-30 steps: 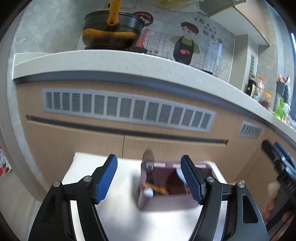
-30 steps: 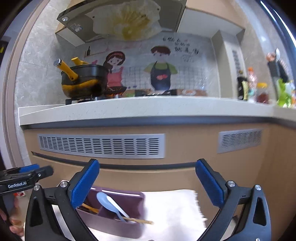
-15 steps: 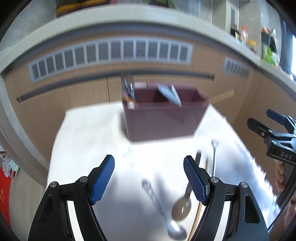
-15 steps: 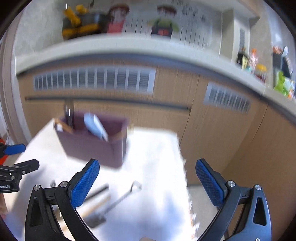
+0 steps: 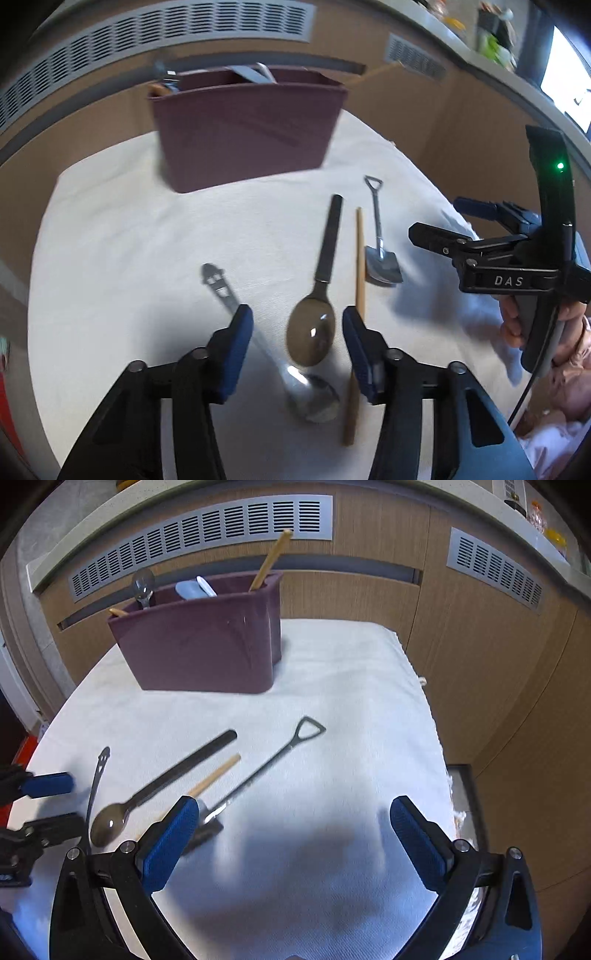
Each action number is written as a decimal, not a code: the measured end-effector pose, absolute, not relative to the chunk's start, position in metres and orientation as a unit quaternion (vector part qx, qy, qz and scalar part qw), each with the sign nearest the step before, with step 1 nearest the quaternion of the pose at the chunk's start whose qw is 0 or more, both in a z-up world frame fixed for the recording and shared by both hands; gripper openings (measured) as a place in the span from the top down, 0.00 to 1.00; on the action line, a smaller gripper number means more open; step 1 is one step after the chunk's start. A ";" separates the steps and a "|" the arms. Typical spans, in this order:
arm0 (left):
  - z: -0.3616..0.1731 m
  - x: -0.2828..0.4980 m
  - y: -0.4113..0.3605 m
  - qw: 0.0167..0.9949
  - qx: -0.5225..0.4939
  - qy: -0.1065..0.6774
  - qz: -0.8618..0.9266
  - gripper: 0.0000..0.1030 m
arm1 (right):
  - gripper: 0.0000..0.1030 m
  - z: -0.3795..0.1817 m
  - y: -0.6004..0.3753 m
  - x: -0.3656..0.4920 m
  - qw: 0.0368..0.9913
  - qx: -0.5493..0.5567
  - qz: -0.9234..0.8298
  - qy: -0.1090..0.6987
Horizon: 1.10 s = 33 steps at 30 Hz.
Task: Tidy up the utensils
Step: 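Move both tools back over the remaining utensils on the cloth, then grasp the black-handled spoon with the left tool while the right tool grasps the metal shovel spoon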
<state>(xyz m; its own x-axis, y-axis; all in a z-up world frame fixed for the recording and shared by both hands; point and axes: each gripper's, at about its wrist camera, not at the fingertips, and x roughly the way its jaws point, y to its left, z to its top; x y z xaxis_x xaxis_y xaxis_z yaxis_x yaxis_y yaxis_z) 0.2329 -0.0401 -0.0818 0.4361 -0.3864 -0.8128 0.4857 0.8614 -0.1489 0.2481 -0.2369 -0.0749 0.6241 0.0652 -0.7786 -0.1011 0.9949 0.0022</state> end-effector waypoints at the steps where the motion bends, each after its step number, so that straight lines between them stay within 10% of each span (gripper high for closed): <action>1: -0.083 0.236 -0.046 0.839 0.064 0.470 -0.266 0.54 | 0.00 -0.076 -0.237 0.246 0.901 -0.023 0.046 0.431; 23: -0.099 0.322 -0.131 0.784 0.165 0.527 -0.285 0.82 | 0.21 -0.072 -0.252 0.233 0.898 -0.020 0.044 0.437; 29: -0.099 0.300 -0.091 0.816 0.113 0.518 -0.230 0.87 | 0.49 -0.073 -0.247 0.258 0.884 0.008 0.063 0.463; 33: -0.100 0.287 -0.049 0.831 0.049 0.525 -0.176 0.87 | 0.50 -0.079 -0.238 0.280 0.881 0.021 0.053 0.469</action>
